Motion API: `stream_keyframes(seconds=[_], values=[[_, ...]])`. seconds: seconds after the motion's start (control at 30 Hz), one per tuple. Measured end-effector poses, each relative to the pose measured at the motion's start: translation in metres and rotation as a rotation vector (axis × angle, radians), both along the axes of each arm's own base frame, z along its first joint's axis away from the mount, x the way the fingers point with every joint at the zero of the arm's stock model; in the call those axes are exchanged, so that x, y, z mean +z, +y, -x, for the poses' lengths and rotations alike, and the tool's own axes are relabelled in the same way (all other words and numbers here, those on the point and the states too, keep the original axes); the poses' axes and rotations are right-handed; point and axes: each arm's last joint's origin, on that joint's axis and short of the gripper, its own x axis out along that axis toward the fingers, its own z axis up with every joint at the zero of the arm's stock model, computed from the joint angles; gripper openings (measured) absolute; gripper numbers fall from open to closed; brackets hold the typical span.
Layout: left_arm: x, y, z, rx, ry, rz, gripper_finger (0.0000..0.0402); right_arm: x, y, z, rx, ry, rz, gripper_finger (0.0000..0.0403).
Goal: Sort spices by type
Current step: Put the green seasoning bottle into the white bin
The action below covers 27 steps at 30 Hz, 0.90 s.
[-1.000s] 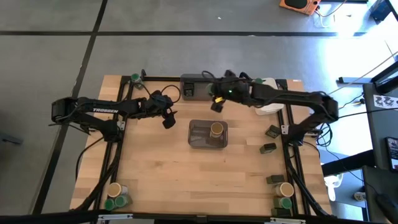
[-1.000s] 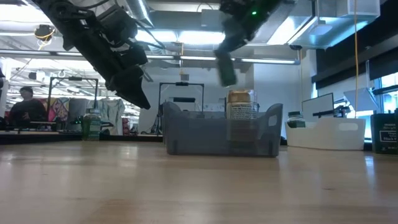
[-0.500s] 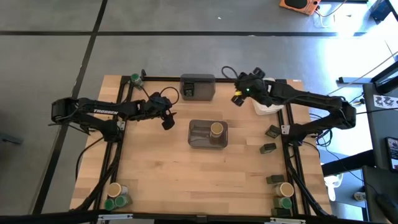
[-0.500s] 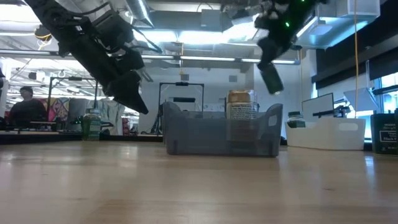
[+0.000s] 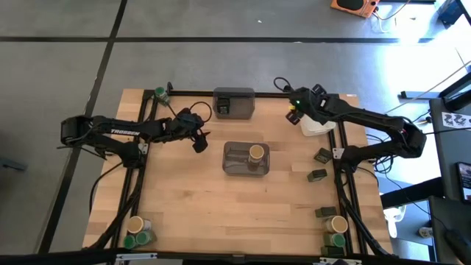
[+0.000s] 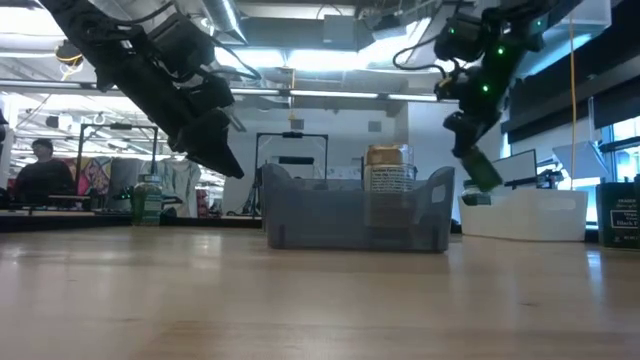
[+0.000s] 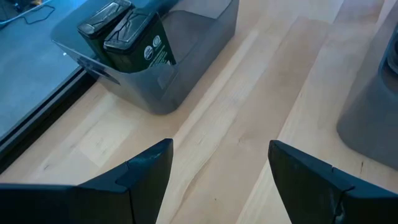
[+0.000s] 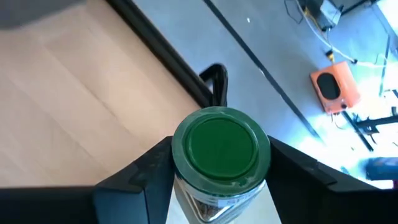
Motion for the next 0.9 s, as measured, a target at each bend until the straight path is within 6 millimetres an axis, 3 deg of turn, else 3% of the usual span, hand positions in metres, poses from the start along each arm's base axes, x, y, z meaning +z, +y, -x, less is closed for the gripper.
stream_keyframes(seconds=[0.4,0.67,0.9], values=[[0.0,0.0,0.0,0.0,0.001,0.0,0.0263,-0.032,-0.001,0.009,0.018,0.04,-0.037,0.0214],[0.0,0.0,0.0,0.0,0.001,0.001,0.0263,-0.034,-0.002,0.003,0.059,-0.087,-0.067,0.0215],[0.0,0.0,0.0,0.0,0.003,0.001,0.0263,-0.035,-0.012,0.01,-0.013,-0.117,-0.066,0.0215]])
